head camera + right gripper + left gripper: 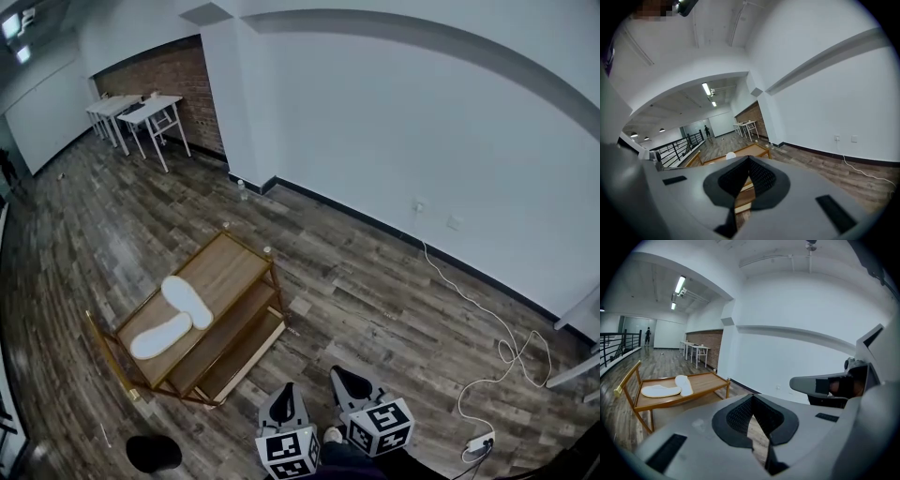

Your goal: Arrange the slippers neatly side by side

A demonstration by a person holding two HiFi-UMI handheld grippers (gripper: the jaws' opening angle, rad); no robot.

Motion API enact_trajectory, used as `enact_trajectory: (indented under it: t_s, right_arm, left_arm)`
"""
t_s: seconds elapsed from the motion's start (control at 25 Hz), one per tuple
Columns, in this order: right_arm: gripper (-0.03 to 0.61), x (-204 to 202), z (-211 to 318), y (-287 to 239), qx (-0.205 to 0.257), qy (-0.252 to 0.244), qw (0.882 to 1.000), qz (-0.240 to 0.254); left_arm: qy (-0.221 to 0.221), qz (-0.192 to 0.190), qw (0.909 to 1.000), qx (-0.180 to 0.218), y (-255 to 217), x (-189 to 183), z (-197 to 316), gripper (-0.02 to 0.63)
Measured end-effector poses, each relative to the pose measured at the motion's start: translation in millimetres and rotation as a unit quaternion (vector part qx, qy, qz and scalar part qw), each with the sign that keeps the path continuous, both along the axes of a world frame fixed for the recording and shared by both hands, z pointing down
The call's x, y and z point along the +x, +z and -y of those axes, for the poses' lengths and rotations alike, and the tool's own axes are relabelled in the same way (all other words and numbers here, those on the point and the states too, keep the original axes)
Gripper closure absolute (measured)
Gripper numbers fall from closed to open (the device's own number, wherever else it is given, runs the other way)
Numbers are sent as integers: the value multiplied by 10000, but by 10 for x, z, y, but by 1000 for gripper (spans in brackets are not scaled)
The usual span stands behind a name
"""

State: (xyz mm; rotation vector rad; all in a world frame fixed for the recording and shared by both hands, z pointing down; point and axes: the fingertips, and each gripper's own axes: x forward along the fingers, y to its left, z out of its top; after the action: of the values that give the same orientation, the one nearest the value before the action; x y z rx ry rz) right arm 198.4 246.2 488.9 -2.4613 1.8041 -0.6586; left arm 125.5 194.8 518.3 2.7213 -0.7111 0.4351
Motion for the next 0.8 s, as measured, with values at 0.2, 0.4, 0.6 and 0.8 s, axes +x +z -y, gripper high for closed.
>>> enact_trajectory:
  t_s: [0.2,0.4,0.6,0.8]
  right_arm:
    - [580,88,37,-2,15,-256,9997,-6]
    - [580,43,184,-20,49,-548,9985,23]
    - [580,-72,403,0,52,-884,9961,47]
    - [580,-147,697,6,41,-1167,9932,14]
  left_arm:
    - [-290,-25,9996,1,-2,45,-8,614]
    - [-621,17,9981,22,-28,-49,107,614]
    - [-986,34,9951,38,-23,-202,279,614]
    - [-1273,6,9919,29,-7,-295,535,614]
